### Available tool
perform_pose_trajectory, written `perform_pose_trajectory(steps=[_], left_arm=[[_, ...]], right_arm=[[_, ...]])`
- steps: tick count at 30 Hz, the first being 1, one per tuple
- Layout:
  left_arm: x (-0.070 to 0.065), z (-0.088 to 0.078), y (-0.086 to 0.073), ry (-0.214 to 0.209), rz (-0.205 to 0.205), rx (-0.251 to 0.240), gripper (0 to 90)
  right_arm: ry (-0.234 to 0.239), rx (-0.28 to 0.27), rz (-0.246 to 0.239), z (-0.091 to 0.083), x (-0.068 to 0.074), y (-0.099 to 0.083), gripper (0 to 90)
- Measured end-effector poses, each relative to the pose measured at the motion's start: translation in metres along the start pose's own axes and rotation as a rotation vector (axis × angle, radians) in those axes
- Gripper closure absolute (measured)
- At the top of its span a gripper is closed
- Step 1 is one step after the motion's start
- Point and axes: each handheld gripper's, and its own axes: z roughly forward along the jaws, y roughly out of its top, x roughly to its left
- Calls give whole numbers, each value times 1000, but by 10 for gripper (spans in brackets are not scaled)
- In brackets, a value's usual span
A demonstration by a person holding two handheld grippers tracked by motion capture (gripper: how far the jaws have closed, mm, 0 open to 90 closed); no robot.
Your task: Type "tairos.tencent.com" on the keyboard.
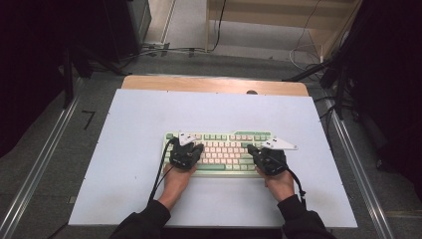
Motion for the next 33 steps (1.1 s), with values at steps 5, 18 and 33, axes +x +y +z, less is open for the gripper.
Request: perform_pose_trajectory(steps=[5,18,33], left_arm=[[1,-3,2,-2,-11,-14,900],[5,-14,4,4,-24,-54,900],[26,-41,-3,44,-51,-72,900]], right_arm=[[0,-1,-1,0,0,0,874],[4,-8,-4,-1,0,1,875],[6,-6,-8,0,3,1,874]])
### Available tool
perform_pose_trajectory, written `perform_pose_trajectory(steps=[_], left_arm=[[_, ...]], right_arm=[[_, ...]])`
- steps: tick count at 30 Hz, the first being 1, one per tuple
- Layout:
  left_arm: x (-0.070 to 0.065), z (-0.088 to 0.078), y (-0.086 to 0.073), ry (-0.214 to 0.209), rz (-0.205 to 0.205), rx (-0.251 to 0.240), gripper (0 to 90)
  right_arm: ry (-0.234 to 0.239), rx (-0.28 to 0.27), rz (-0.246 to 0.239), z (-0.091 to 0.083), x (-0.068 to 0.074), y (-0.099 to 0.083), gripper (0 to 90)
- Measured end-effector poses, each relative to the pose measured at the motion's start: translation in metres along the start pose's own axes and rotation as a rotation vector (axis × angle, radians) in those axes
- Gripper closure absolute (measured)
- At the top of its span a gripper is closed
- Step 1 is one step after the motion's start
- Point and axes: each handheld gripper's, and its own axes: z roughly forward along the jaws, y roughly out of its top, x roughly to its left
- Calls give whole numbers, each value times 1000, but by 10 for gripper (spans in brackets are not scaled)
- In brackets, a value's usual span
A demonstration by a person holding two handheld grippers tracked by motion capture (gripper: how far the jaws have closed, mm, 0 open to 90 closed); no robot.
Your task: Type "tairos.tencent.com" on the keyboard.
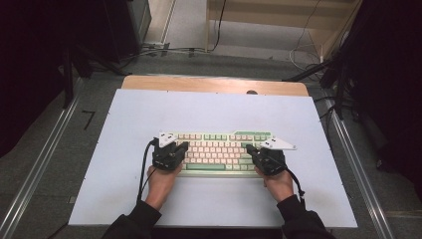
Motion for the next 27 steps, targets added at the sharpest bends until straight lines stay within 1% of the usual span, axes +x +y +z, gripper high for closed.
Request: perform_pose_trajectory(steps=[4,12,13,15,19,22,24,27], left_arm=[[5,-5,-3,13,7,12,900],[14,-11,-7,43,-5,11,900],[15,-11,-8,43,-3,18,900],[16,-11,-10,42,-7,26,900],[14,-11,-12,40,-2,38,900],[14,-10,-15,48,-1,48,900],[15,-9,-15,51,-6,48,900],[16,-9,-16,55,-5,51,900]], right_arm=[[1,-2,-1,1,0,0,874],[9,2,-3,3,3,1,875],[10,2,-3,3,4,1,875],[10,3,-2,3,4,1,874],[13,4,-3,4,5,2,874],[13,4,-2,5,5,2,874],[13,5,-4,5,5,2,874],[15,4,-8,5,6,2,875]])
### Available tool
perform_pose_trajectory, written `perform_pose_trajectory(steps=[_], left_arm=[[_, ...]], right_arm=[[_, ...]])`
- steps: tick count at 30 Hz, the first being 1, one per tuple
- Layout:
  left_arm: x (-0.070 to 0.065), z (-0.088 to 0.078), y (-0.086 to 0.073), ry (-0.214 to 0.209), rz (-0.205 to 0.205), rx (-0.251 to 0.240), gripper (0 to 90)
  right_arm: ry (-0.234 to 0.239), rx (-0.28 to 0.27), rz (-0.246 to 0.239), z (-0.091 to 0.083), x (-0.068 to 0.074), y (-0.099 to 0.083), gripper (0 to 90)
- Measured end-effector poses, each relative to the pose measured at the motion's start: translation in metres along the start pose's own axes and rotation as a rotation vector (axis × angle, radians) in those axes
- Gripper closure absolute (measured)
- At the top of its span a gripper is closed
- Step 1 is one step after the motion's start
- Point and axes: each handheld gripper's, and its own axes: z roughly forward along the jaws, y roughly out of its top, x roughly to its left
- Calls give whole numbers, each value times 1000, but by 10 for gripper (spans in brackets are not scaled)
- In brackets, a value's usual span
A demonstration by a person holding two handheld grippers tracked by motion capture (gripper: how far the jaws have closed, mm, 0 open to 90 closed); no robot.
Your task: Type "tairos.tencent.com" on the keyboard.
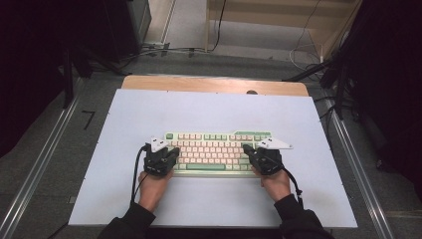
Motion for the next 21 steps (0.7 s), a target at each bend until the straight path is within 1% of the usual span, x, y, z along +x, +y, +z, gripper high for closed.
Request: perform_pose_trajectory(steps=[8,12,14,17,19,21], left_arm=[[0,1,-1,0,4,9,900],[-1,2,-1,8,21,10,900],[-2,4,-2,14,30,25,900],[-2,4,-2,6,25,20,900],[-3,1,-1,2,14,-2,900],[-3,-2,2,1,12,-23,900]], right_arm=[[0,0,0,0,0,0,874],[1,1,-1,0,1,0,874],[2,0,-2,0,1,0,874],[2,1,-3,0,1,0,874],[2,-1,-3,0,1,1,874],[2,-4,-4,0,1,1,874]])
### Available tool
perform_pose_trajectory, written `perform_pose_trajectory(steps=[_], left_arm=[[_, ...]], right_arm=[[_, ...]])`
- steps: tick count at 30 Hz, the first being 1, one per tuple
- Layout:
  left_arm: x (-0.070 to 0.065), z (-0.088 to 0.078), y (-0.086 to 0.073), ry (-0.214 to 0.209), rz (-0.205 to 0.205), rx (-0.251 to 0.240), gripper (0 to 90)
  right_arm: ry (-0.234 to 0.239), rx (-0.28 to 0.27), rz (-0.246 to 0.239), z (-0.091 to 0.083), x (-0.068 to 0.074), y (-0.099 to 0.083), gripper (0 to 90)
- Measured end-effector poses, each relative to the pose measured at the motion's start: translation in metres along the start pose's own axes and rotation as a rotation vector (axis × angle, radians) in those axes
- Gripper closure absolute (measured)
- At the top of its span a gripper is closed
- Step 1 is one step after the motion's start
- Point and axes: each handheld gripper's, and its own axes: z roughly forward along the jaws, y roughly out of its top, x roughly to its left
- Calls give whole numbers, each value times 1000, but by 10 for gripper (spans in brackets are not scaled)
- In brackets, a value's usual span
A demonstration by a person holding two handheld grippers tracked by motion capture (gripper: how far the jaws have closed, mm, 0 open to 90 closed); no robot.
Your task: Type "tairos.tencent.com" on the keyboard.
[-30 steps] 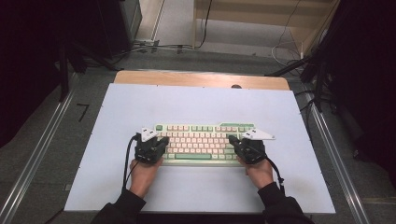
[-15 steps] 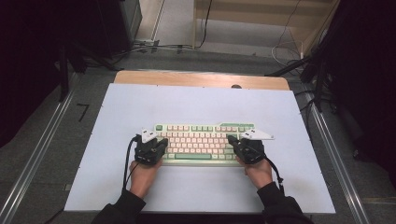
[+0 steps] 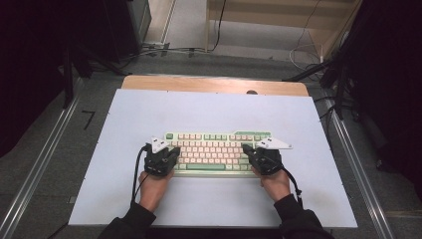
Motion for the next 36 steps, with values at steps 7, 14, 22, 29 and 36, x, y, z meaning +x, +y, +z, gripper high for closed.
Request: perform_pose_trajectory(steps=[7,14,22,29,36], left_arm=[[1,-2,2,-11,-12,-15,900],[0,-2,2,-15,-9,-18,900],[0,-2,2,-16,-12,-19,900],[0,-2,2,-16,-10,-18,900],[0,-1,2,-18,-7,-18,900]], right_arm=[[1,5,-4,2,2,1,874],[15,5,-12,7,7,4,874],[32,7,-13,14,13,9,874],[57,16,-12,24,23,14,874],[68,24,-17,32,30,17,874]])
